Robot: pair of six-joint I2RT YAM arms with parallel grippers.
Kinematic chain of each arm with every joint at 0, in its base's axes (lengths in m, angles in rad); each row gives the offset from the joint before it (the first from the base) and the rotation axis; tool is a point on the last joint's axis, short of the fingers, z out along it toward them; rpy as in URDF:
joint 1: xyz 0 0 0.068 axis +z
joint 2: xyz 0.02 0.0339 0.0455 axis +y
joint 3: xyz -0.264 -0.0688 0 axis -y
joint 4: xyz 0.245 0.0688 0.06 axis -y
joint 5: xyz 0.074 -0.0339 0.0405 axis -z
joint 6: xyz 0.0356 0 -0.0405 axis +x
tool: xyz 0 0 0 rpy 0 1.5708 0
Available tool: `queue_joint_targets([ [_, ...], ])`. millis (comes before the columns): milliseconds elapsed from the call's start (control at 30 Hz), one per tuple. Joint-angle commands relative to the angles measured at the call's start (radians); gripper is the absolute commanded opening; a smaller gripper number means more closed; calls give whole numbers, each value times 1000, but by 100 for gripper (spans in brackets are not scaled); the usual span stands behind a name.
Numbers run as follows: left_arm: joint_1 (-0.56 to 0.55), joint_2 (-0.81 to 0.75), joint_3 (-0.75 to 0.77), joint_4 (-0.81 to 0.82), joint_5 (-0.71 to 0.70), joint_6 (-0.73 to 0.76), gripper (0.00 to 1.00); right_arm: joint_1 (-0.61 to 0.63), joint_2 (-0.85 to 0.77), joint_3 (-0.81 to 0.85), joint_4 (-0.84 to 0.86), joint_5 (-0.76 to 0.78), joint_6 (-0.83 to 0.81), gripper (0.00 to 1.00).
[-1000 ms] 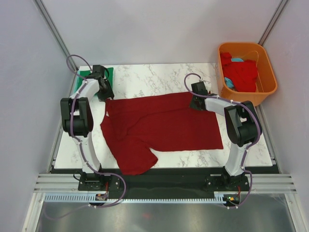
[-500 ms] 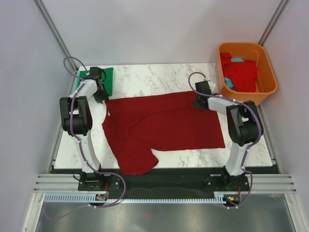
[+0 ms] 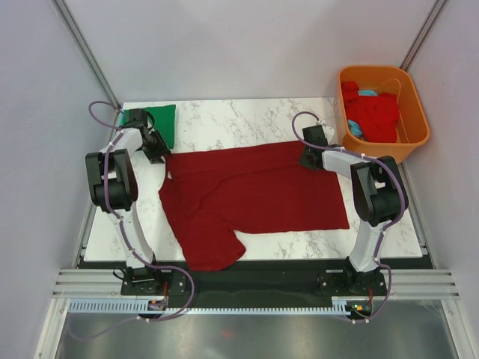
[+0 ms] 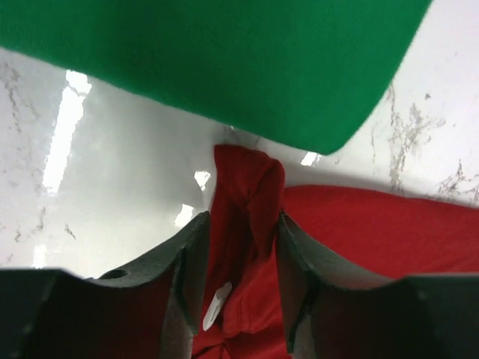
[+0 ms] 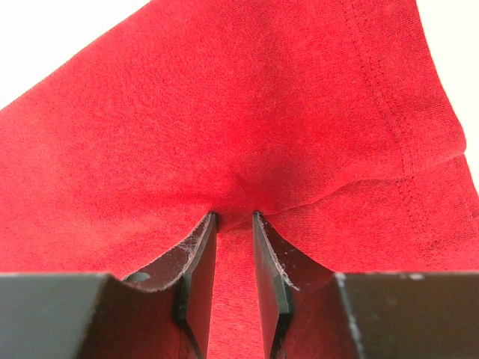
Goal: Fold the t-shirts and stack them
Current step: Fold the tshirt
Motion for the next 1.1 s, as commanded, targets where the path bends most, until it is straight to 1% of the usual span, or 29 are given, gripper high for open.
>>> queue_joint_targets([
  [0, 5, -133, -28, 42, 29, -55, 49, -15, 7, -2, -30, 36, -2, 34],
  [133, 8, -234, -86, 38, -108, -49, 54, -7, -33, 12, -23, -40, -42, 35],
  [167, 7, -255, -100, 38, -180, -52, 55, 4, -58, 11, -23, -45, -45, 35],
  [233, 8, -314, -131, 38, -232, -52, 56, 18, -81, 6, -20, -74, -51, 36],
  [300, 7, -348, -151, 38, -242, -43, 56, 51, -110, 4, -12, -103, -65, 36],
  [333, 7, -380, -172, 40, -216, -41, 56, 68, -118, 8, -4, -141, -74, 37],
  [367, 4, -395, -185, 40, -119, -35, 55, 112, -122, 12, 5, -177, -98, 38],
  [433, -7, -430, -235, 58, 26, -30, 54, 155, -113, 41, 28, -269, -115, 38],
  [467, -36, -437, -252, 64, 147, -17, 53, 200, -98, 52, 36, -301, -128, 38],
  [533, -71, -444, -301, 75, 229, -7, 52, 247, -84, 83, 43, -306, -135, 38],
  [567, -100, -444, -320, 77, 266, -10, 49, 284, -76, 89, 46, -307, -140, 38],
  [633, -113, -443, -375, 101, 284, -15, 49, 307, -72, 103, 54, -312, -128, 39],
  [667, -143, -432, -392, 110, 298, -21, 49, 323, -67, 107, 56, -330, -125, 39],
  [700, -150, -424, -406, 114, 303, -26, 49, 330, -61, 113, 57, -346, -122, 39],
  [833, -138, -369, -423, 144, 339, -64, 49, 390, -6, 169, 68, -390, -120, 40],
  [933, -128, -332, -415, 141, 309, -83, 49, 442, 48, 210, 128, -401, -161, 42],
  [1000, -127, -320, -426, 143, 275, -87, 49, 479, 89, 263, 114, -403, -206, 43],
  [1067, -127, -311, -432, 143, 231, -84, 49, 504, 155, 357, 64, -395, -243, 43],
])
